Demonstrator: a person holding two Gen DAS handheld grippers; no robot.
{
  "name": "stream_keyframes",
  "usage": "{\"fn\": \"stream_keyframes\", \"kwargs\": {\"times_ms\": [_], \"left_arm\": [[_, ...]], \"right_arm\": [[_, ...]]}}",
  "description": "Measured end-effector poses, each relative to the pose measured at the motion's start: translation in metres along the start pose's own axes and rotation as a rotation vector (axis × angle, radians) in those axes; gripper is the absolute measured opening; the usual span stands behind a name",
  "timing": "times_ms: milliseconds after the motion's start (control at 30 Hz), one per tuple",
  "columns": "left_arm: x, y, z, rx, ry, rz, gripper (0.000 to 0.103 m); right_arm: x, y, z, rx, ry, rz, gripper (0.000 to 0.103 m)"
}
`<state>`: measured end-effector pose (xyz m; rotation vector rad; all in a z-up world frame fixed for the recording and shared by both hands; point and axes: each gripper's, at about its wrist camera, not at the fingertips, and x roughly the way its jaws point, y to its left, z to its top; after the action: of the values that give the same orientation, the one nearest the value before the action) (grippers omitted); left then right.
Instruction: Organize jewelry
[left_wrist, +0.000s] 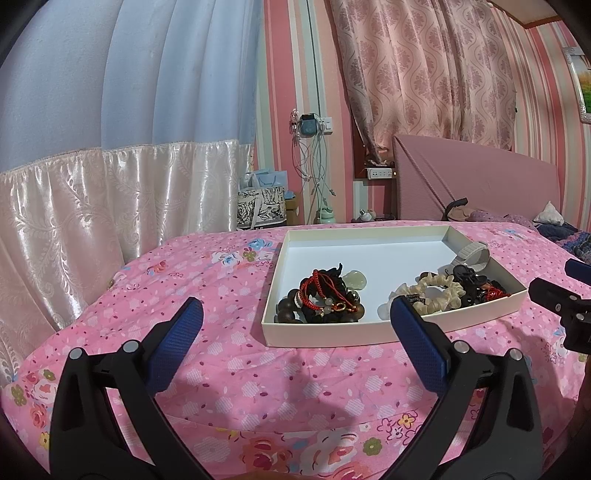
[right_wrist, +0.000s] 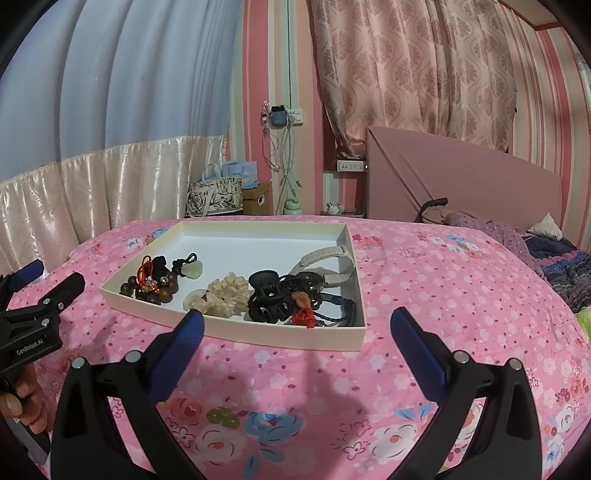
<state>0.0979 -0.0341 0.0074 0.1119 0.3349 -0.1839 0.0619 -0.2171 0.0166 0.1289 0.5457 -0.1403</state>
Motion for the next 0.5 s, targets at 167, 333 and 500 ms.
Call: {"fn": "stream_keyframes", "kwargs": {"times_ms": [167, 333, 500], "left_arm": [[-0.0001, 0.0001, 0.0001, -0.001, 0.0, 0.0, 0.1], [0.0002, 0.0004, -0.0001, -0.001, 0.0, 0.0, 0.1], [0.0001, 0.0001, 0.0, -0.001, 0.0, 0.0, 0.1]], "right_arm": [[-0.0009, -0.0003, -0.0006, -0.002, 0.001, -0.001, 0.101], [-0.0005, -0.0004, -0.0005, -0.005, 0.006, 0.002, 0.101], [-0.0001, 0.0001, -0.0007, -0.007, 0.01, 0.002, 0.101]]}}
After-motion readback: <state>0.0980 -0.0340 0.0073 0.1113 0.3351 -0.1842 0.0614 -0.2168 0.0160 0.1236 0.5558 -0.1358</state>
